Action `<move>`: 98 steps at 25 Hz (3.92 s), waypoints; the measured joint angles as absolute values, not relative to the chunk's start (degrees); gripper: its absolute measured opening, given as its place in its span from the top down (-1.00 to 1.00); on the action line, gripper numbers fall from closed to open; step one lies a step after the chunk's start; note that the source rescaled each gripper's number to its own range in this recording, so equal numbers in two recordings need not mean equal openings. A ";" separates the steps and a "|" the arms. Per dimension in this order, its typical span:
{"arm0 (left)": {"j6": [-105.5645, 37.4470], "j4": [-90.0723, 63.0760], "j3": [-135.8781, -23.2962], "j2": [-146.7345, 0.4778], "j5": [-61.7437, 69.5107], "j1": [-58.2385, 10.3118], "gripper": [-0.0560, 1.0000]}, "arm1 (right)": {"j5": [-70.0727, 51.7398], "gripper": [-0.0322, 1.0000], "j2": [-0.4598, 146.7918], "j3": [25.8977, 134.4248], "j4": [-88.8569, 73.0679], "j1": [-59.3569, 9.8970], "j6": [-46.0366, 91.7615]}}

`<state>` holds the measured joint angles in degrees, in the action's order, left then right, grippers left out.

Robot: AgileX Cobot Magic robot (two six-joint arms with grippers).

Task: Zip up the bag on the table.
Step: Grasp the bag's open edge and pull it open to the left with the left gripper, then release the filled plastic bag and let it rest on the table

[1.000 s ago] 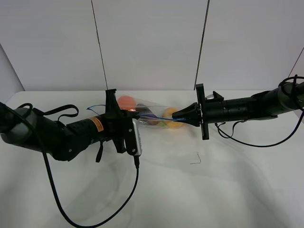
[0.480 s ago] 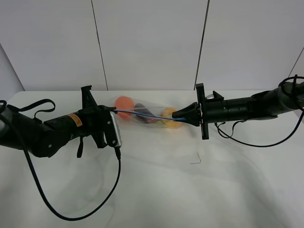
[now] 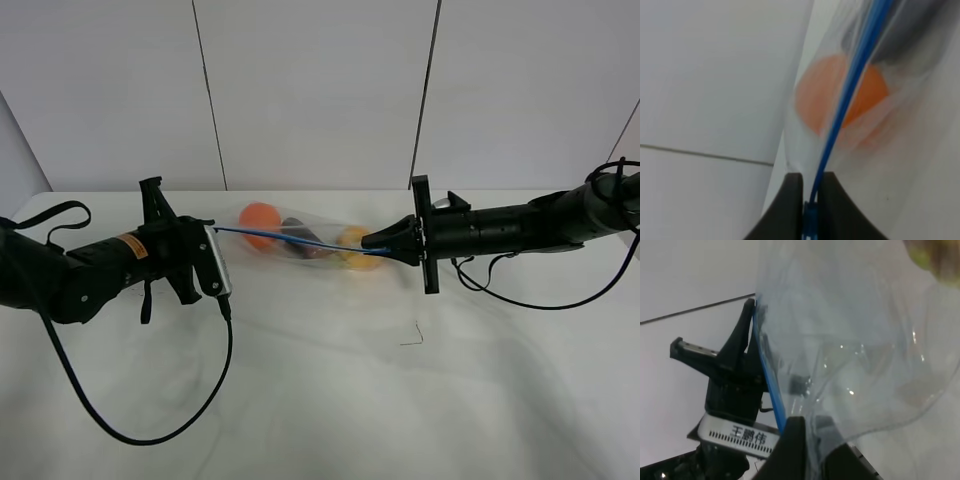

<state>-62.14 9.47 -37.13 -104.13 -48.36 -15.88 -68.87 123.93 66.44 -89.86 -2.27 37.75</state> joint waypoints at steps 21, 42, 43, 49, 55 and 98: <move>-62.14 9.56 -37.13 -104.13 -46.92 -10.51 0.89 | -68.92 0.94 123.93 66.44 -89.91 -2.27 37.75; -60.36 2.86 -33.82 -104.13 -46.31 -8.57 -0.77 | -68.92 0.94 123.93 66.44 -89.51 -2.27 37.75; -59.33 2.59 -33.07 -104.13 -46.31 -8.57 -0.77 | -68.92 0.94 123.93 66.44 -89.51 -2.27 37.75; -49.92 2.00 -30.06 -104.13 -47.32 -8.57 -0.77 | -68.92 0.94 123.93 66.44 -89.95 -2.27 37.75; -34.43 -7.33 -29.92 -104.13 -57.54 -8.57 -0.77 | -68.92 0.94 123.93 66.44 -90.15 -2.27 37.75; 3.08 -1.14 -75.55 -96.10 65.45 -5.16 -0.99 | -68.92 0.94 123.93 66.44 -90.32 -2.27 37.75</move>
<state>3.08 -1.14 -75.55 -96.10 65.45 -5.16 -68.92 123.93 66.44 -90.32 -2.27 37.75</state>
